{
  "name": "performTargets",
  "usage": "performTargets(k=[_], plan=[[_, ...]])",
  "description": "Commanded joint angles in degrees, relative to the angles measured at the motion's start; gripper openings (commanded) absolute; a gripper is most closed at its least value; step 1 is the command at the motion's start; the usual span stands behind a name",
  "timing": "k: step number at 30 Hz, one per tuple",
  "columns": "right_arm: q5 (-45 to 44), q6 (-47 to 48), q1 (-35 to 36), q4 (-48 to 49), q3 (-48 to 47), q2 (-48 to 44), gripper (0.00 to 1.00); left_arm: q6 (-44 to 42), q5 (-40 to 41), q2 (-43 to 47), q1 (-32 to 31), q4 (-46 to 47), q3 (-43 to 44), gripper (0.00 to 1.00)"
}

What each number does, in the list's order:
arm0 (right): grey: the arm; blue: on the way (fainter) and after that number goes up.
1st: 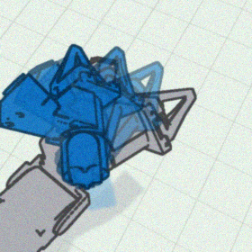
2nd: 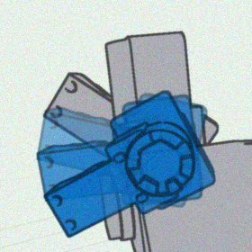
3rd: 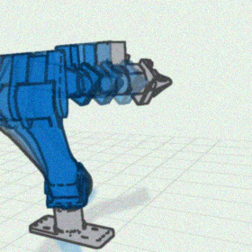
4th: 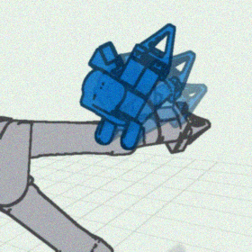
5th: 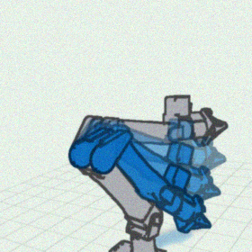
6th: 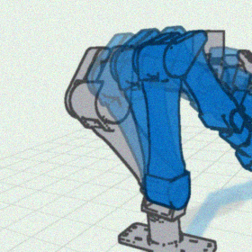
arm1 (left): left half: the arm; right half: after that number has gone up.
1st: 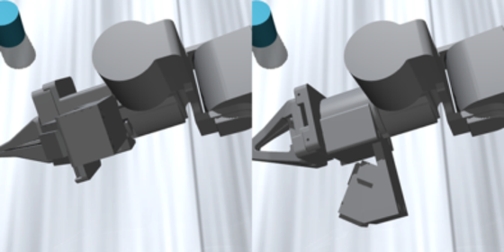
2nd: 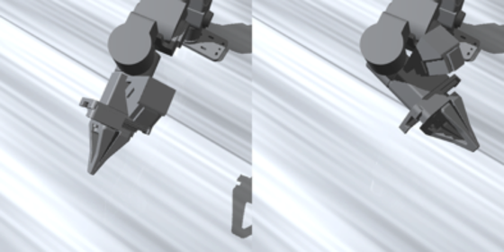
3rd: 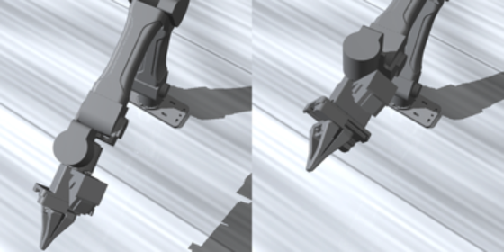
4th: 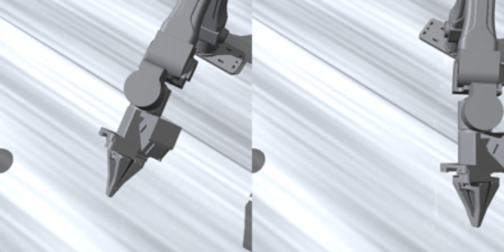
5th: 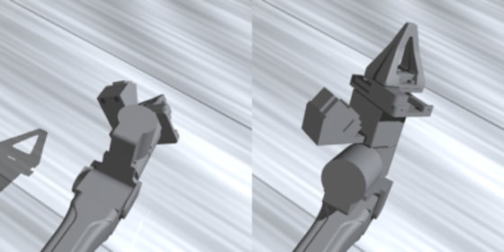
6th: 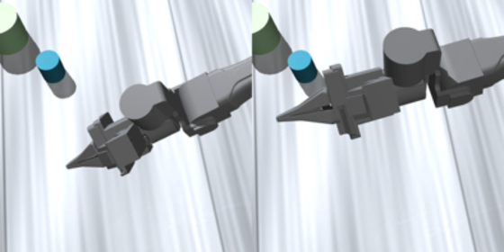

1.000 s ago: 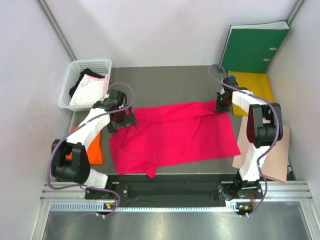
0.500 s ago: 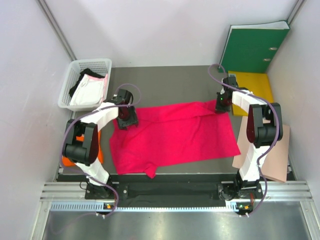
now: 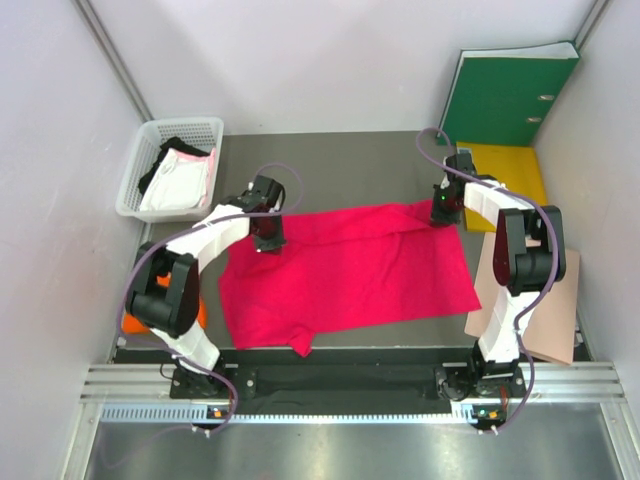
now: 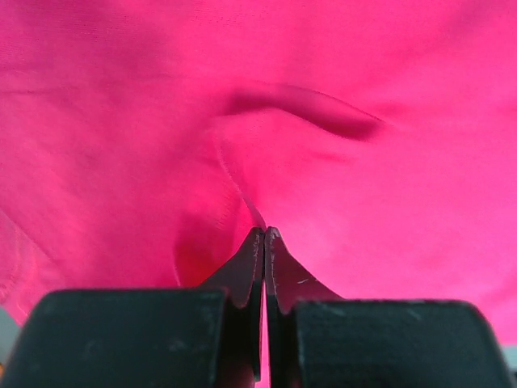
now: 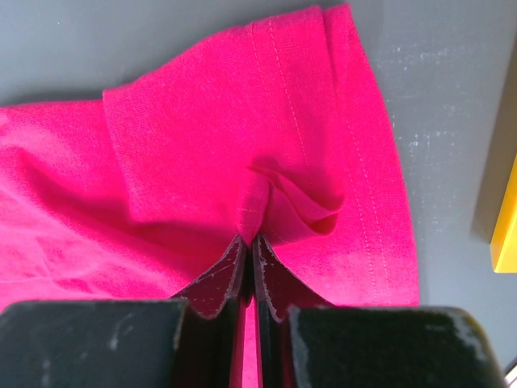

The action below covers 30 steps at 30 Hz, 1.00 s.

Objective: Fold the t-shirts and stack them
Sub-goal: Fold the flattened tshirt in 1/3 of the way

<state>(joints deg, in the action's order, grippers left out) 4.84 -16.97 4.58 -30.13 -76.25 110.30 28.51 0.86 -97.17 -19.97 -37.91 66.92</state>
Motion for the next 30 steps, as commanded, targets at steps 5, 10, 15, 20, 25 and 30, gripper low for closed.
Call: performTargets(k=[5,10,15,20,25,30], plan=[[1.0,0.0,-0.4,0.1,-3.1,1.3,0.05,2.7,-0.6,6.4,-9.4,-6.9,-0.1,0.00],[1.0,0.4,-0.5,-1.6,-4.4,1.0,0.06,4.4,1.9,7.2,-14.0,-12.2,-2.5,0.76],[0.7,1.0,-0.5,-3.0,-5.0,-0.7,0.07,3.5,11.9,11.4,-14.3,-14.0,0.2,0.99],[-0.1,1.8,-0.4,-4.9,-5.6,-2.0,0.12,2.2,18.5,10.3,-14.2,-12.5,4.8,0.99],[-2.6,2.1,-0.7,-4.3,-5.5,-4.4,0.39,2.0,20.1,3.7,-11.2,-9.7,8.3,0.99],[-4.1,1.9,-1.5,-2.4,-6.6,-4.1,0.63,2.2,17.3,-2.4,-3.4,-8.2,9.9,0.99]])
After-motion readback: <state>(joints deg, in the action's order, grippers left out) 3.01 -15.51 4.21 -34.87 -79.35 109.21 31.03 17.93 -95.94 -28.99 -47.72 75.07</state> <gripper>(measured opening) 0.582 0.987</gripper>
